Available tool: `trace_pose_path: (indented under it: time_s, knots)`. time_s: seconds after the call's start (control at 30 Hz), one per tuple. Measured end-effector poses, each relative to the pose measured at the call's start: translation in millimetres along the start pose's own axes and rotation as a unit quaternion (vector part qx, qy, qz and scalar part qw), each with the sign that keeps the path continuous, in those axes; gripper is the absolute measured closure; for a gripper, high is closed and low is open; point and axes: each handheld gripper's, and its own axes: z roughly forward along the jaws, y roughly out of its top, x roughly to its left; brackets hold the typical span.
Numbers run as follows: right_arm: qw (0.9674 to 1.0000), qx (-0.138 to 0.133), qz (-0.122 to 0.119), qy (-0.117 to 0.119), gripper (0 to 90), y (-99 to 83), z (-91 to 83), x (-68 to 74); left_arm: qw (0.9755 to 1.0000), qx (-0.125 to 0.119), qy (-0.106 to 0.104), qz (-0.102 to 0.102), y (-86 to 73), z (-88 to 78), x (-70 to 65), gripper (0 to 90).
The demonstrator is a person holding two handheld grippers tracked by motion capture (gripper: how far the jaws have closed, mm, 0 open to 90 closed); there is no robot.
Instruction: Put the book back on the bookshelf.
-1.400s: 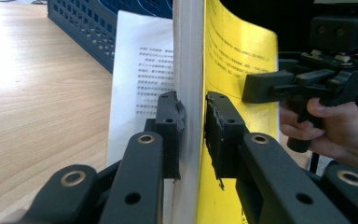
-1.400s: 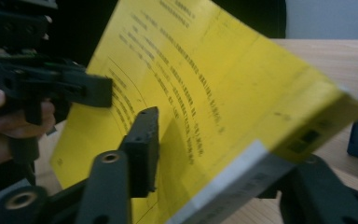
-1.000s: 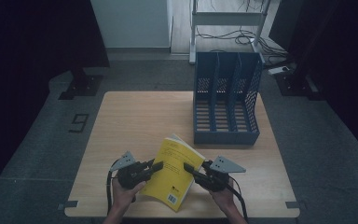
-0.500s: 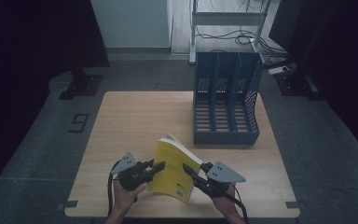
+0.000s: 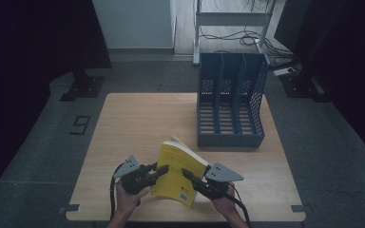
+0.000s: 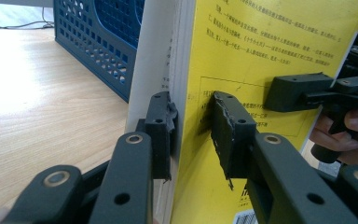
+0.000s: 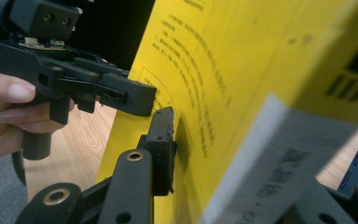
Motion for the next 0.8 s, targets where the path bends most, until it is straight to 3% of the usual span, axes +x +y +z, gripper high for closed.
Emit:
trace_pose_path:
  time_s: [0.43, 0.63, 0.73, 0.8]
  knots:
    - [0.9999, 0.005, -0.007, -0.008, 69.2, -0.8, 3.8, 4.1, 1.0000, -0.002, 0.003, 0.003, -0.7, 0.8, 0.0, 68.3]
    - [0.9984, 0.006, -0.043, -0.035, 74.1, 4.8, -0.1, 12.2, 0.9999, 0.000, 0.008, 0.010, -1.7, 4.1, -1.5, 64.0]
    - [0.9954, 0.012, -0.080, -0.052, 74.5, 5.8, -1.3, 14.9, 0.9998, 0.002, 0.015, 0.012, -3.2, 7.1, -2.2, 61.9]
    - [0.9966, 0.012, -0.069, -0.045, 74.5, 6.1, -1.8, 13.3, 0.9998, 0.003, 0.013, 0.011, -3.0, 7.1, -1.7, 61.2]
